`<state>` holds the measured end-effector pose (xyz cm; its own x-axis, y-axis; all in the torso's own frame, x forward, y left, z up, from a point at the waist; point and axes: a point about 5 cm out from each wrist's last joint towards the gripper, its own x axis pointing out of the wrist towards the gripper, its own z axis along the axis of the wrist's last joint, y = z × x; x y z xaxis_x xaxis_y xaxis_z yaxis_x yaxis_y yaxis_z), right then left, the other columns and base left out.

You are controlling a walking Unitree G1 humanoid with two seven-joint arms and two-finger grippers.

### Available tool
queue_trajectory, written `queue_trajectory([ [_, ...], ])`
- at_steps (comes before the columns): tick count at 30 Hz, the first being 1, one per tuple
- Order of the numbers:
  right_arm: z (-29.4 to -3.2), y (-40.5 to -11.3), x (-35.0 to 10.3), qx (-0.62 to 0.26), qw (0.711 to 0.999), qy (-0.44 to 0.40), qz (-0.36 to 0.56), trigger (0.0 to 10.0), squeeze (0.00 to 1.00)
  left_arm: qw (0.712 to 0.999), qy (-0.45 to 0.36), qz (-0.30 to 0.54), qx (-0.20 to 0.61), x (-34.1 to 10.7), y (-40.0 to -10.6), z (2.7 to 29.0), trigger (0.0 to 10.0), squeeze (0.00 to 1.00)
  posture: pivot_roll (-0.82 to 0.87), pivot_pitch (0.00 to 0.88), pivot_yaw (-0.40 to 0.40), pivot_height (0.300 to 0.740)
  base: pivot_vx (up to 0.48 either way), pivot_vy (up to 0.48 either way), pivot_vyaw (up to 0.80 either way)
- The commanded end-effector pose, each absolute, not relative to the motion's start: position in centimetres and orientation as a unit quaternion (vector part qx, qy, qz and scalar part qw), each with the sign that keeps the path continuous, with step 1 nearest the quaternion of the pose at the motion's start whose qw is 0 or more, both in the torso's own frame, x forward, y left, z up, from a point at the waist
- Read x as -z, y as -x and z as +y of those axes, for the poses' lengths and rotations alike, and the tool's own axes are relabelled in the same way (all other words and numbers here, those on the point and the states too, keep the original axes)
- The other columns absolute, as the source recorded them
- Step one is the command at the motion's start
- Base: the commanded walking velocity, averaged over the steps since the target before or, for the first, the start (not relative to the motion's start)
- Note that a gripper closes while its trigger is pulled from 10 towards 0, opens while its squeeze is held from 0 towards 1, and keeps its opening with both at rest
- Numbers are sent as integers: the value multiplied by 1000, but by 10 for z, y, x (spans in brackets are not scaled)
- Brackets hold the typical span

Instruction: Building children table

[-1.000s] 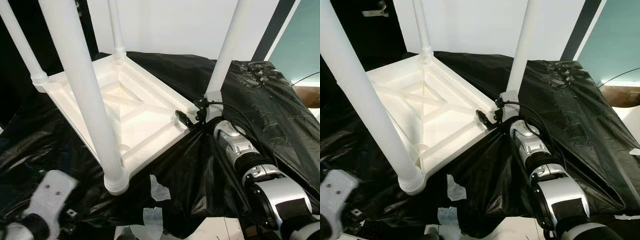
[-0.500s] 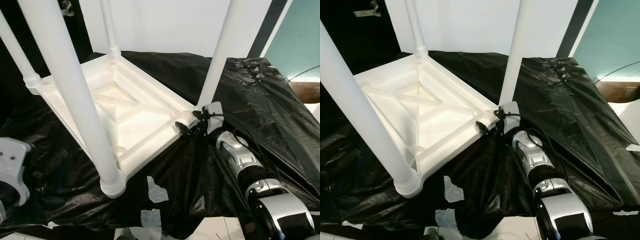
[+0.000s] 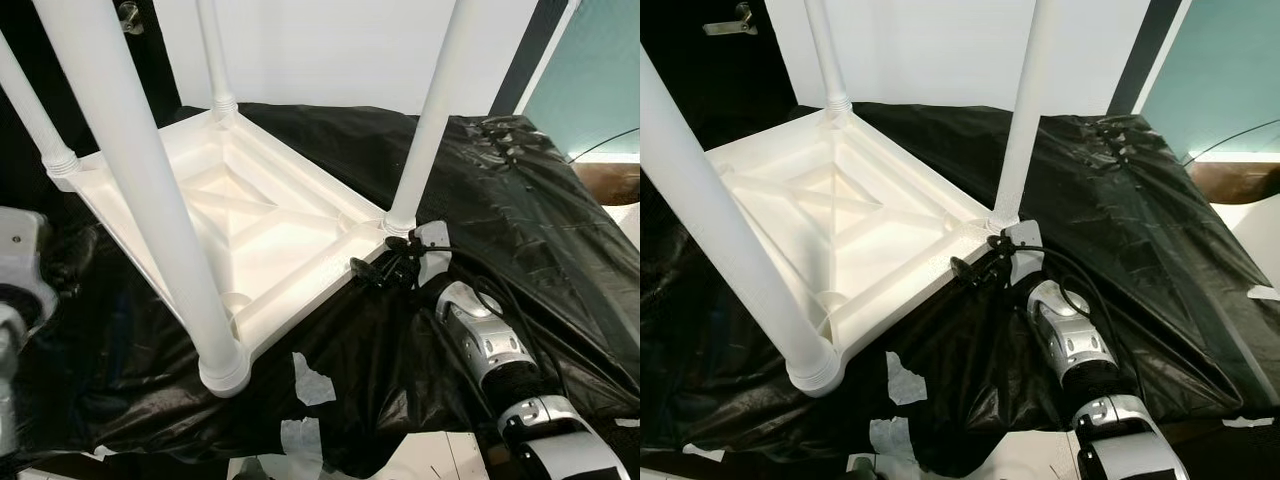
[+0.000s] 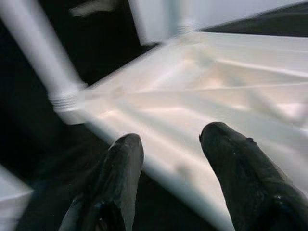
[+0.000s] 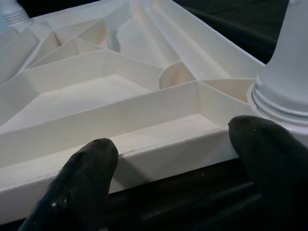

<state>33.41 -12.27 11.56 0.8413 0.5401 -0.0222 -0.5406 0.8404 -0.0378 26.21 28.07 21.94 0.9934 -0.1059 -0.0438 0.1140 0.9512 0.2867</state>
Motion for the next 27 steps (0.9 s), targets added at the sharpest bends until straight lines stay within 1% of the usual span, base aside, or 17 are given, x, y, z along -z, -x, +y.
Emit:
queue_trajectory([
  [1, -122, -330, -105, -278, 960, 21, 31, 10000, 0, 987, -144, 11, 73, -217, -267, 274, 10000, 0, 170, 68, -64, 740, 0, 0, 0],
  [2, -122, -330, -105, -278, 960, 21, 31, 10000, 0, 987, -144, 11, 73, -217, -267, 274, 10000, 0, 170, 68, -64, 740, 0, 0, 0],
  [4, -120, -326, -104, -251, 967, 19, 31, 10000, 0, 989, -99, -18, 112, -218, -281, 257, 10000, 0, 170, 68, -64, 740, 0, 0, 0],
  [5, -120, -326, -104, -251, 967, 19, 31, 10000, 0, 989, -99, -18, 112, -218, -281, 257, 10000, 0, 170, 68, -64, 740, 0, 0, 0],
  [7, -122, -323, -101, -207, 977, 5, 48, 10000, 0, 984, -58, -45, 162, -220, -291, 240, 10000, 0, 155, 67, -64, 740, 0, 0, 0],
  [8, -123, -322, -100, -191, 980, 3, 55, 10000, 0, 981, -51, -56, 177, -221, -293, 234, 10000, 0, 150, 68, -63, 740, 0, 0, 0],
  [10, -123, -321, -99, -187, 981, 0, 57, 10000, 0, 979, -46, -63, 189, -221, -294, 229, 10000, 0, 150, 68, -63, 740, 0, 0, 0],
  [12, -123, -320, -96, -171, 983, 1, 64, 10000, 0, 973, -41, -56, 218, -216, -295, 218, 10000, 0, 143, 69, -62, 740, 0, 0, 0],
  [16, -124, -321, -95, -165, 984, 2, 67, 10000, 0, 971, -37, -50, 230, -213, -295, 214, 10000, 0, 143, 69, -62, 740, 0, 0, 0],
  [18, -126, -322, -94, -135, 988, 2, 75, 10000, 0, 962, -38, -52, 264, -210, -291, 199, 10000, 0, 144, 71, -59, 740, 0, 0, 0],
  [20, -128, -321, -103, -111, 993, 5, 40, 10000, 0, 959, -48, -57, 275, -209, -291, 191, 10000, 0, 146, 74, -60, 740, 0, 0, 0],
  [21, -128, -321, -103, -111, 993, 5, 40, 10000, 0, 959, -48, -57, 275, -209, -291, 191, 10000, 0, 146, 74, -60, 740, 0, 0, 0],
  [22, -128, -319, -112, -111, 994, -6, 4, 10000, 0, 958, -49, -56, 276, -208, -292, 190, 10000, 0, 145, 76, -60, 740, 0, 0, 0],
  [23, -128, -319, -112, -111, 994, -6, 4, 10000, 0, 958, -49, -56, 276, -208, -292, 190, 10000, 0, 145, 76, -60, 740, 0, 0, 0],
  [25, -130, -316, -121, -111, 993, -25, -25, 10000, 0, 959, -48, -55, 275, -207, -293, 190, 10000, 0, 144, 77, -59, 740, 0, 0, 0],
  [26, -133, -313, -128, -102, 993, -31, -50, 10000, 0, 959, -44, -55, 275, -207, -294, 190, 10000, 0, 137, 77, -55, 740, 0, 0, 0],
  [27, -137, -311, -129, -88, 994, -40, -52, 10000, 0, 958, -42, -55, 277, -206, -294, 191, 10000, 0, 135, 78, -56, 740, 0, 0, 0],
])
